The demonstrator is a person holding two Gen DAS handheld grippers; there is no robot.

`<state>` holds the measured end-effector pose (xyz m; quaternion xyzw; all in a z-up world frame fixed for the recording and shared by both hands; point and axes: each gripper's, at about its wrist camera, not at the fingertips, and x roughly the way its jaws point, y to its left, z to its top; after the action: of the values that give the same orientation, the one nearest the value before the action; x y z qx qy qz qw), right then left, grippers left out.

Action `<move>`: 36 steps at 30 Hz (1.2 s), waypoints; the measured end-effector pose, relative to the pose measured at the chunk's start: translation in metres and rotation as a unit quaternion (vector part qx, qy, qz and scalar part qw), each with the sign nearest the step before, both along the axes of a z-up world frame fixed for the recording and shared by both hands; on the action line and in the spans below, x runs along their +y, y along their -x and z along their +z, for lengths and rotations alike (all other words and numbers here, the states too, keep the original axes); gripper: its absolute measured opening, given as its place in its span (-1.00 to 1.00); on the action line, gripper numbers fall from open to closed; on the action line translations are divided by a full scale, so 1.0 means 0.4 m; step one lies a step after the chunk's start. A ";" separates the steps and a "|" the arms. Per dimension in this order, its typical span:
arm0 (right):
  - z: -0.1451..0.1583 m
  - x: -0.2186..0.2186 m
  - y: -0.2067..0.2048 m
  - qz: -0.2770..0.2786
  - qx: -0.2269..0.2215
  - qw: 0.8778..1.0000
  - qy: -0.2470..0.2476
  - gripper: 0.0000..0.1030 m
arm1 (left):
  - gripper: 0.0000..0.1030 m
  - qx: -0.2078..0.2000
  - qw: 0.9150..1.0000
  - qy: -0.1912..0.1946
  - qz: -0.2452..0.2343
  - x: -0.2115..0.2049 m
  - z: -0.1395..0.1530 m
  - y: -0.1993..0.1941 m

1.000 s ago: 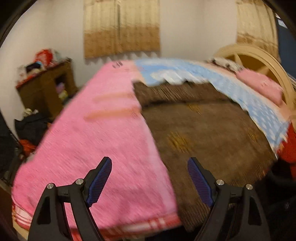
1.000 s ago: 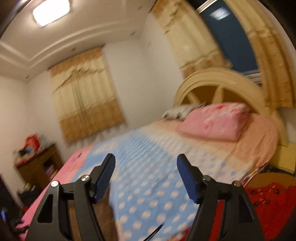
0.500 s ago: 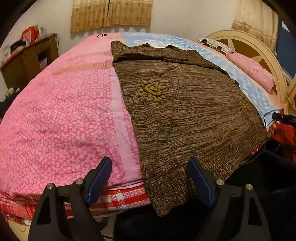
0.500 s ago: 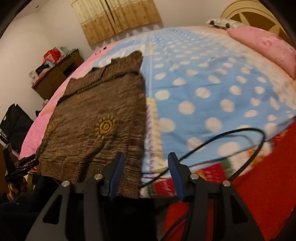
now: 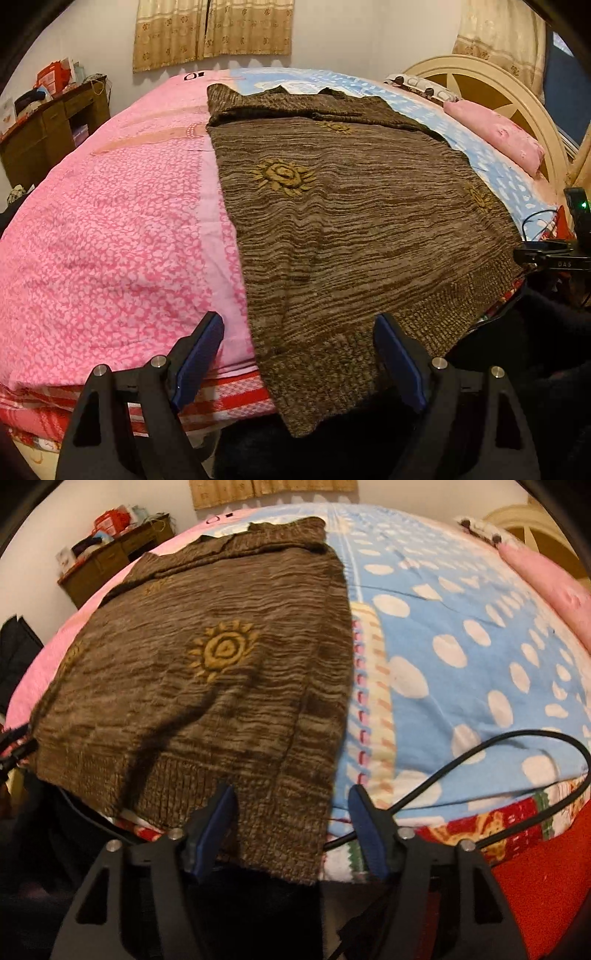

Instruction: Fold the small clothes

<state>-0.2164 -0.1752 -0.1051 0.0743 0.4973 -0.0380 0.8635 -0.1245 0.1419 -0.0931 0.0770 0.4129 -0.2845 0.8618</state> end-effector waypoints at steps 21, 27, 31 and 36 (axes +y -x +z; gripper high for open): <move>0.260 -0.194 -0.032 0.025 -0.134 0.931 -0.338 -0.71 | -0.73 -0.046 0.991 0.122 0.028 -0.011 0.278 -0.160; 0.268 -0.233 -0.212 -0.009 -0.140 0.927 -0.346 -0.73 | -0.72 -0.100 0.991 0.074 0.046 -0.027 0.317 -0.244; 0.230 -0.267 -0.354 -0.049 -0.126 0.934 -0.331 -0.73 | -0.71 -0.103 0.991 0.063 0.057 0.013 0.290 -0.253; 0.141 -0.284 -0.476 -0.087 -0.086 0.945 -0.304 -0.73 | -0.28 -0.081 0.994 0.034 0.066 0.040 0.247 -0.258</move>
<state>-0.0259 -0.2886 -0.0489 0.3796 0.4005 0.0464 0.8327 -0.0211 0.1578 0.0055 0.0431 0.3356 -0.2336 0.9115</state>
